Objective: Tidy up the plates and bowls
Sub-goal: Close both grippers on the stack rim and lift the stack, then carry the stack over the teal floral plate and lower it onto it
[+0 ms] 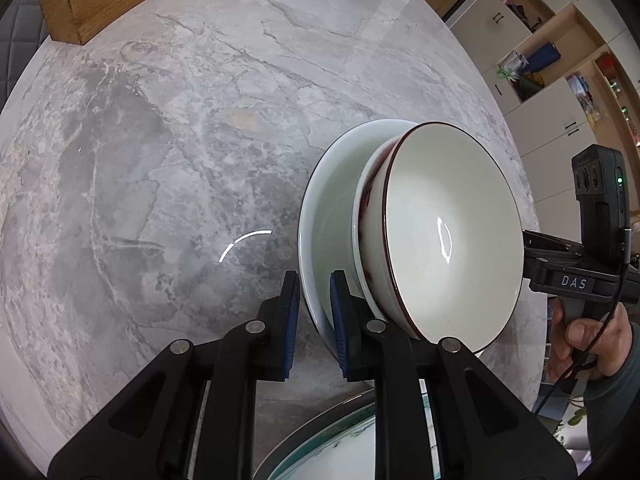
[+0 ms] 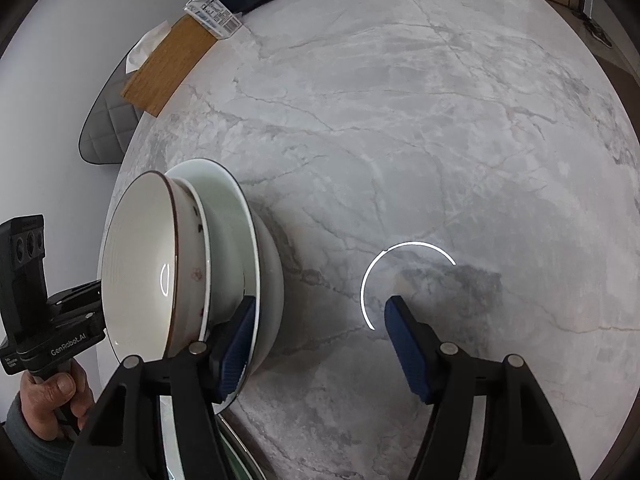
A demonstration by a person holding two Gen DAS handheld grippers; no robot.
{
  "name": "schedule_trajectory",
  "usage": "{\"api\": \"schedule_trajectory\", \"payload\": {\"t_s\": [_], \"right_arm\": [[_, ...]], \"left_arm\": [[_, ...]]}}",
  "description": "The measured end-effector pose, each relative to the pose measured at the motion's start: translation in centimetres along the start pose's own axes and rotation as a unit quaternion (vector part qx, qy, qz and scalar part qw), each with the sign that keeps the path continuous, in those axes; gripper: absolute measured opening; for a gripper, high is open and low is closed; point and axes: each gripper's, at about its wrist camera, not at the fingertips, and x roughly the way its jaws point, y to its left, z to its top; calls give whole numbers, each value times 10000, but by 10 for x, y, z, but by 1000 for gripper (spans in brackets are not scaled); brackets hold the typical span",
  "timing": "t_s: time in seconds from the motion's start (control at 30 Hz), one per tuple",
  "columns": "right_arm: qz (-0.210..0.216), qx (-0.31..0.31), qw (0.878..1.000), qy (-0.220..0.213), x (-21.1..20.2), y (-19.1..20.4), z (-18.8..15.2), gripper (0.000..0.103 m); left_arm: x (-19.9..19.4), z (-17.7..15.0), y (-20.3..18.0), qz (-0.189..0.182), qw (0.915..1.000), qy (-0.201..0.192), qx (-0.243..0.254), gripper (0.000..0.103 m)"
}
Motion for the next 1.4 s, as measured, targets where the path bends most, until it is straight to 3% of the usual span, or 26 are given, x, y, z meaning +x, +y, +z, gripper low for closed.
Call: {"api": "schedule_trajectory", "payload": {"t_s": [0.23, 0.43, 0.63, 1.1, 1.4], "right_arm": [[27, -266, 9996, 96, 9, 18, 0, 42], [340, -39, 9994, 90, 17, 22, -2, 19], [412, 220, 9989, 45, 17, 20, -4, 18], [275, 143, 9995, -102, 7, 28, -7, 18], [326, 52, 9990, -288, -29, 44, -7, 18]], "left_arm": [[11, 0, -3, -1, 10000, 39, -92, 16], [13, 1, -2, -83, 9998, 22, -181, 12], [13, 0, 0, -71, 9997, -54, -224, 11], [1, -8, -14, 75, 9997, -206, -112, 11], [-44, -8, -31, 217, 9987, -457, 11, 11]]}}
